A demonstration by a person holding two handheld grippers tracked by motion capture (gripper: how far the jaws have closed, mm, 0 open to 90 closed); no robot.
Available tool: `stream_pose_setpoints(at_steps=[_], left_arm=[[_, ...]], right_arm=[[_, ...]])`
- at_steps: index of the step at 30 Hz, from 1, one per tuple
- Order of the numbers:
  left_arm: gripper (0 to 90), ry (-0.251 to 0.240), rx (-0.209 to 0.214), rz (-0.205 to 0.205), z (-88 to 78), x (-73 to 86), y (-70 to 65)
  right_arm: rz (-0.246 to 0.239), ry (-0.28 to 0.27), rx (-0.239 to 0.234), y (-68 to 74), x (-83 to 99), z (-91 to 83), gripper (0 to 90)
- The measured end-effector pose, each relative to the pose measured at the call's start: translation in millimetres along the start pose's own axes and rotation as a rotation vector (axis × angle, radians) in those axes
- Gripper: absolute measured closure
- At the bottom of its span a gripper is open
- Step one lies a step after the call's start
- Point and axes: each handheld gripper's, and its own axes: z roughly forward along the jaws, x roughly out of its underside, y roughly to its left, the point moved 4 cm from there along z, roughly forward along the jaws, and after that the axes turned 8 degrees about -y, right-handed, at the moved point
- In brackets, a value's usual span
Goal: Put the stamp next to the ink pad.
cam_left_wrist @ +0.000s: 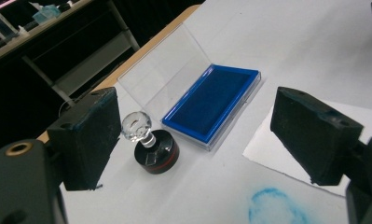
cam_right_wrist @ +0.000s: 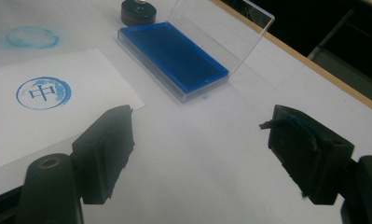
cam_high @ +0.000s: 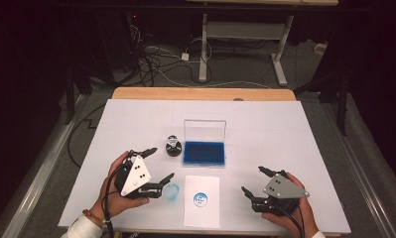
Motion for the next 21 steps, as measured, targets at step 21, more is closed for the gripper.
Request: stream_pose_setpoints(at_steps=[21], left_arm=[[15.8, 0.075, -0.049, -0.009, -11.9, 42.9, 5.1]], right_arm=[[0.005, 0.005, 0.022, -3.0, 2.7, -1.7, 22.5]])
